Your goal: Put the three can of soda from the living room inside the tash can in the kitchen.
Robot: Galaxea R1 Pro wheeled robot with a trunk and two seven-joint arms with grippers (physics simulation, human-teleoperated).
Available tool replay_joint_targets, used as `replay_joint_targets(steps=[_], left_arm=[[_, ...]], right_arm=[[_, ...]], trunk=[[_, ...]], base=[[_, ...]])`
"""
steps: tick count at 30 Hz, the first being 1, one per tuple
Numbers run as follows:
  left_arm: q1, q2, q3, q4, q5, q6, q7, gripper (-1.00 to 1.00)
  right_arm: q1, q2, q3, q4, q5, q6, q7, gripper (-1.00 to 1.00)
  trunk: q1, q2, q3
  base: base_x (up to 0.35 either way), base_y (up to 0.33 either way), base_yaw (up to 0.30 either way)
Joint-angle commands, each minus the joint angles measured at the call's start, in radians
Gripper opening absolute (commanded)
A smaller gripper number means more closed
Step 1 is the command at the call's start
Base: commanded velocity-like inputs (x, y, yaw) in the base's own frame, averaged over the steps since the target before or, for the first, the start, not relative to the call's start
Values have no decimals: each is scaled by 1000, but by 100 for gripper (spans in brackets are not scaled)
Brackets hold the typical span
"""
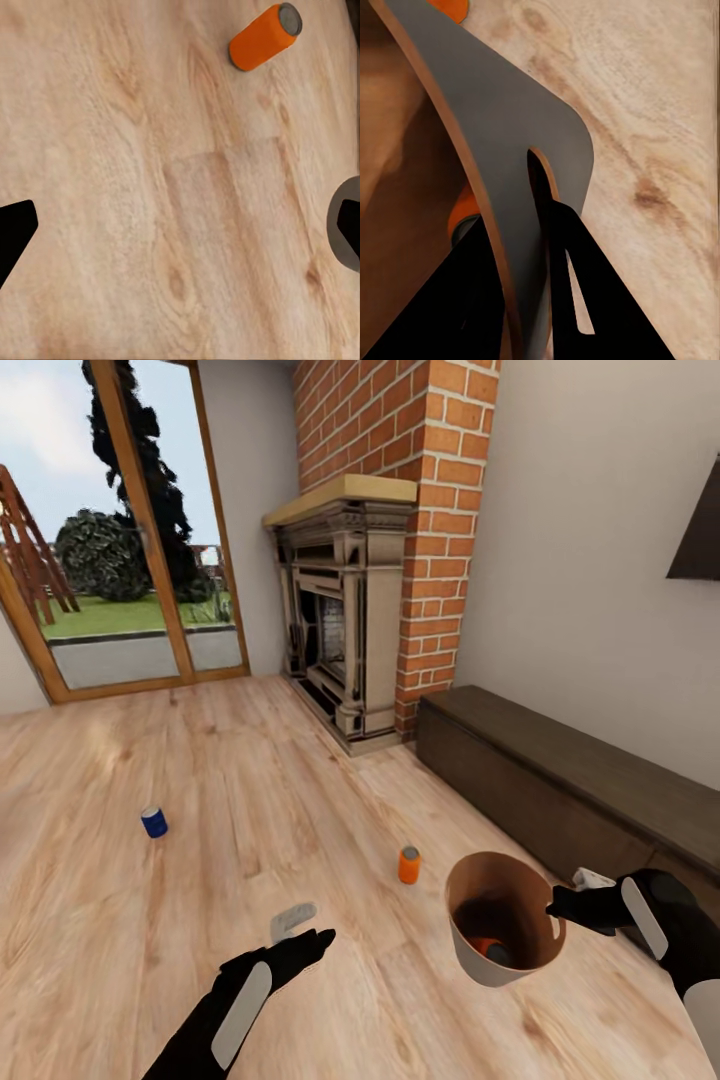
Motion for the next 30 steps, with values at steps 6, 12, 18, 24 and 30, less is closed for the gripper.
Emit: replay_joint_targets(steps=[6,12,18,24,30], left_arm=[[0,0,-1,0,0,-1,1,100],[0,1,-1,2,-1,-2,1,100],[0,0,-1,2,-1,-2,1,100],[-16,-3,-2,1,-1,5,55,100],[-45,-21,-25,0,1,19,189,100]], right_arm=[[1,0,1,0,-32,4,5,-100],[43,1,0,-21,-34,4,4,-100],[51,0,0,-29,-32,4,4,-100],[105,4,2,-50,-31,4,4,-100],[141,8,3,-90,-32,4,4,-100]], trunk=[[0,0,0],[0,0,0],[0,0,0],[0,0,0],[0,0,0]], base=[[347,39,-293],[347,-24,-294],[347,-110,-295],[347,-127,-295],[347,-129,-295]])
